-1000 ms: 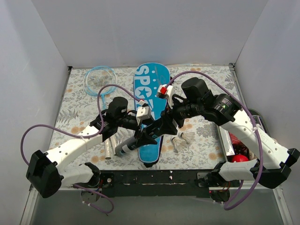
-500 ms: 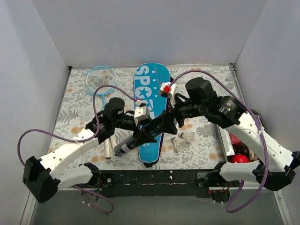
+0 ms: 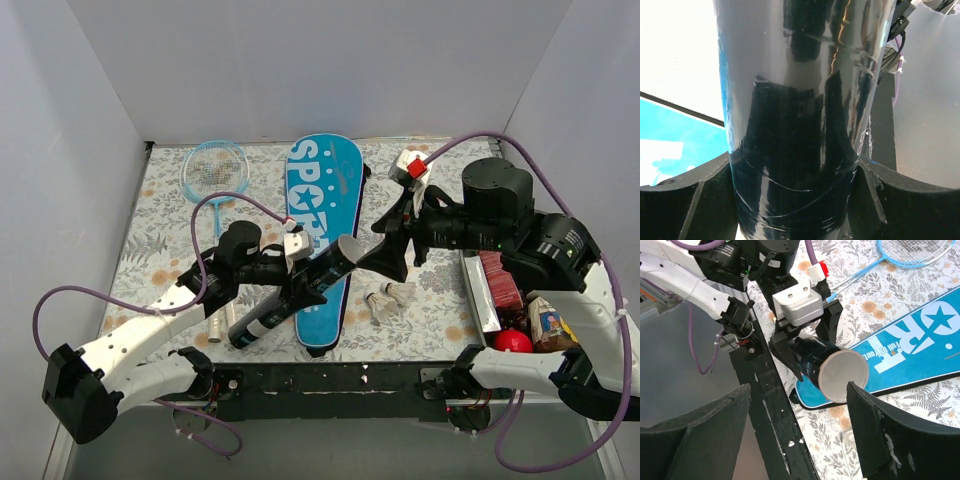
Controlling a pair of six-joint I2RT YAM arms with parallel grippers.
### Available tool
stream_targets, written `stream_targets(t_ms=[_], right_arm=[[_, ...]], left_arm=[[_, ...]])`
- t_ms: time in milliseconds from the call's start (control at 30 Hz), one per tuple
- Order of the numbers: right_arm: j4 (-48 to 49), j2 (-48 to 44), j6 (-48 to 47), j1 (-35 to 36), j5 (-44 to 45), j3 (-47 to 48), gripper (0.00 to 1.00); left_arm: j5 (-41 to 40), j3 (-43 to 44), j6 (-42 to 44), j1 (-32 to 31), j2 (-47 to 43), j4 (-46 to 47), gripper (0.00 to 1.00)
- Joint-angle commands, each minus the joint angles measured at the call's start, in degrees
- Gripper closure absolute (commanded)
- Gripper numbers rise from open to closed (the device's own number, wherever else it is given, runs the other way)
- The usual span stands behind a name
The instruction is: Pack up the badminton gear
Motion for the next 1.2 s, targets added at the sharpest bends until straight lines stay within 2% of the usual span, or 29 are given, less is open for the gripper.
stream_targets(t_ms=[0,267,400,1000,1167], right_arm=[[-1.37,0.22,1.39,0.48,-1.92,1.29,0.21],[-0.24,2.33,0.86,0.39,-1.93,-1.70,0.35],[0.03,3.73,0.51,0.39,-1.67,-1.62,0.45],[1.79,7.69,0.51,0.30,-5.36,-3.81,0.61],[1.96,7.69,0.51,0.39,-6.67,-4.86,0.62]], left_arm=[[-3.05,-1.47,-0.15,-0.07,-2.78,0.24,0.75],[-2.61,-1.82,-0.68,-0.69,-3.39,0.33,0.75],[-2.53,-2.26,-0.77,-1.13,-4.71,0.51,0.75],[-2.35,-2.53,-0.50,-1.83,-5.94,0.77,0.75],[-2.35,-2.44,-0.59,-1.83,-6.03,0.86,0.75]])
